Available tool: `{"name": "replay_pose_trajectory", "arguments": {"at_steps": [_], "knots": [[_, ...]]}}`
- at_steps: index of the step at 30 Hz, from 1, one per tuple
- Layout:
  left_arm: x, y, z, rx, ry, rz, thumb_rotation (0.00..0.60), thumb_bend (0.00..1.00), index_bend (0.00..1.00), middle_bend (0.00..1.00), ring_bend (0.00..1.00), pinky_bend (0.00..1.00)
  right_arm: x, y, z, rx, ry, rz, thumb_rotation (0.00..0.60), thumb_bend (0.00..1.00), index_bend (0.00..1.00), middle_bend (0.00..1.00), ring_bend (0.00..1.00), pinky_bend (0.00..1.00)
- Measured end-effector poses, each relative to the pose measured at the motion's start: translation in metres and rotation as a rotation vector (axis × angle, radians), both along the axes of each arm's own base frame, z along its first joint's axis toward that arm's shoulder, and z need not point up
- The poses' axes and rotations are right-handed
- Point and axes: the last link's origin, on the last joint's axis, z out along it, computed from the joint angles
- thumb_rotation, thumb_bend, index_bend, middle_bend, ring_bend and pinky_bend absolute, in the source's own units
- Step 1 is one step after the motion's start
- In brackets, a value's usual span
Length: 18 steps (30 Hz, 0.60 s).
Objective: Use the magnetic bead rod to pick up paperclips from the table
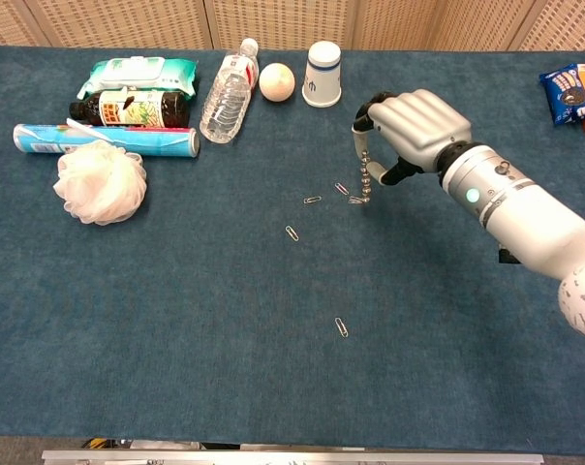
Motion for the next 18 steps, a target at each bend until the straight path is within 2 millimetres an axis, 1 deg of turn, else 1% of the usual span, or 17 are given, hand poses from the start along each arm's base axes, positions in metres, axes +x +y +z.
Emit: {"name": "replay_pose_trajectory", "arguments": {"at_steps": [9,18], "knots": [[-0.001,0.0,-0.001,-0.014,0.002,0.002,0.6,0.14,0.42,0.43,0.36,0.53,0.008,-0.01,-0.005,-0.012,0.012,0.007,0.6,0.39,0.55,0.31,0.15,0.29],[-0.002,0.0,0.0,-0.025,-0.01,0.0,0.6,0.14,0.42,0.43,0.36,0.53,0.011,-0.021,-0.014,-0.015,0.027,0.0,0.6,0.39,0.55,0.31,0.15,0.29]]}}
